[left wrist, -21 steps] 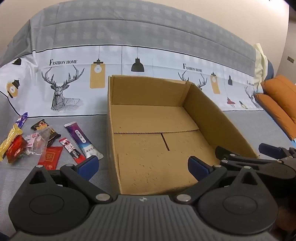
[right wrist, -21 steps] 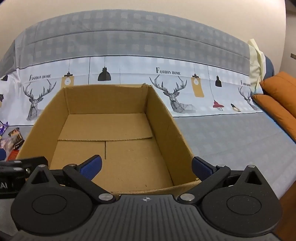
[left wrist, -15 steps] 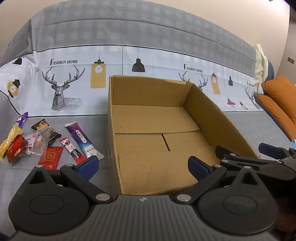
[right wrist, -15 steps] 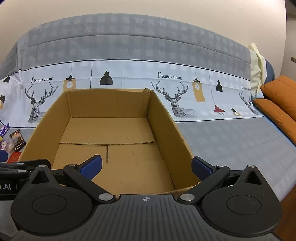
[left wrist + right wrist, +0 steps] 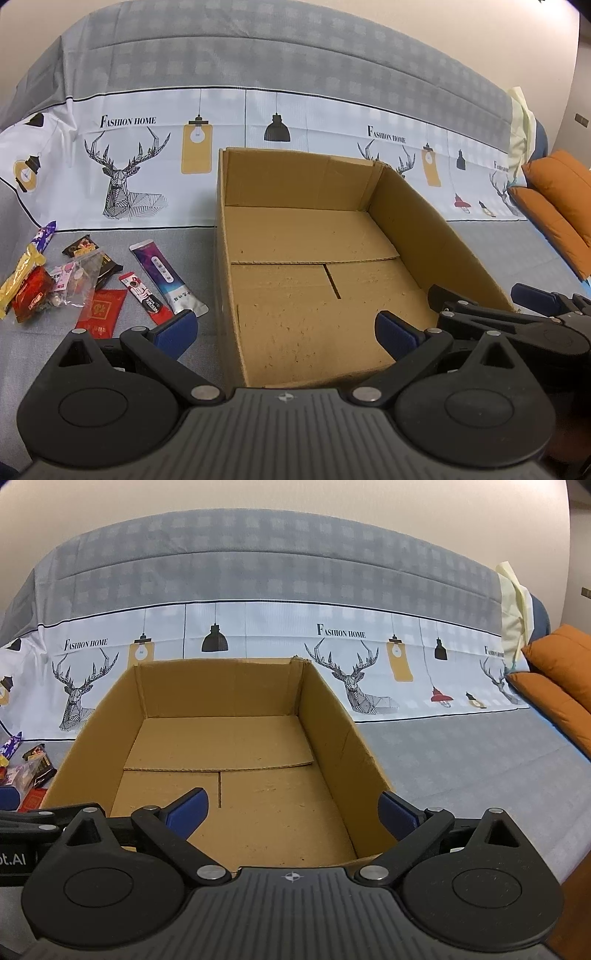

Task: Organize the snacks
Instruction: 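Open both grippers and move toward the snacks beside the box, then grasp the blue stick pack with the left gripper while the right grasps the purple tube pack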

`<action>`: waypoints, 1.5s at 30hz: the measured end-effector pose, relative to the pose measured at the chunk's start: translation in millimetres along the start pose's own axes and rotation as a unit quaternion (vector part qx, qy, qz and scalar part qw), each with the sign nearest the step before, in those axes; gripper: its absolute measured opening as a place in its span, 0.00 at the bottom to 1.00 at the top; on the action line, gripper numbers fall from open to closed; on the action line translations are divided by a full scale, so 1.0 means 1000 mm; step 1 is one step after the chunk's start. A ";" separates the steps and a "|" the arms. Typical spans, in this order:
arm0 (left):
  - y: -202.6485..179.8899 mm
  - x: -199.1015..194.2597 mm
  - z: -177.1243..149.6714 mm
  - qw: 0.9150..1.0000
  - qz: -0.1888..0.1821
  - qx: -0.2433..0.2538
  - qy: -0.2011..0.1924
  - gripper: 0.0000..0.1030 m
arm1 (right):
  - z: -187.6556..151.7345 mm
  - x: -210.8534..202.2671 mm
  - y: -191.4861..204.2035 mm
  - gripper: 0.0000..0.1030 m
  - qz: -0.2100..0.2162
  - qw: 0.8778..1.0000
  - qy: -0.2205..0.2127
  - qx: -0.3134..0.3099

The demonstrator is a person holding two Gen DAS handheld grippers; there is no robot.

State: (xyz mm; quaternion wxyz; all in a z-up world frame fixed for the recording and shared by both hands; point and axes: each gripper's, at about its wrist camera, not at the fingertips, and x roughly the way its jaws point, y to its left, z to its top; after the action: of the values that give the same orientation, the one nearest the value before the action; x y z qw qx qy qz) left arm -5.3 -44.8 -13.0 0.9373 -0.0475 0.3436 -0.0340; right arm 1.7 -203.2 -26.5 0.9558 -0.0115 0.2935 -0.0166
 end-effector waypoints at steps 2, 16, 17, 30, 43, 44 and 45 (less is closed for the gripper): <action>0.001 0.000 0.000 1.000 0.000 0.001 -0.001 0.99 | 0.000 0.001 0.000 0.95 -0.001 1.000 0.000 0.000; 0.032 -0.013 0.005 1.000 -0.025 0.010 -0.002 0.21 | 0.014 0.000 0.032 0.55 0.044 0.999 -0.011 0.030; 0.038 -0.014 0.009 0.999 -0.032 0.010 0.004 0.21 | 0.016 0.000 0.036 0.55 0.049 0.998 -0.014 0.033; 0.178 0.037 0.022 0.993 0.005 0.064 0.098 0.14 | 0.039 0.003 0.102 0.56 0.114 0.992 -0.038 0.031; 0.204 0.083 -0.008 0.974 -0.023 0.080 0.210 0.22 | 0.044 0.036 0.199 0.42 0.178 0.983 0.011 -0.043; 0.202 0.086 -0.011 0.972 -0.021 0.089 0.218 0.23 | 0.044 0.041 0.208 0.42 0.176 0.983 0.018 -0.048; 0.200 0.087 -0.015 0.970 -0.022 0.095 0.221 0.26 | 0.044 0.046 0.216 0.42 0.175 0.983 0.026 -0.051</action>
State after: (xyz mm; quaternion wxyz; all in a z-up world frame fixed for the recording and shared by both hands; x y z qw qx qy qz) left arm 57.6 144.4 -102.7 0.8376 0.0429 0.5359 -0.0965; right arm 69.8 10.9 -23.2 0.9340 -0.0087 0.3166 0.1655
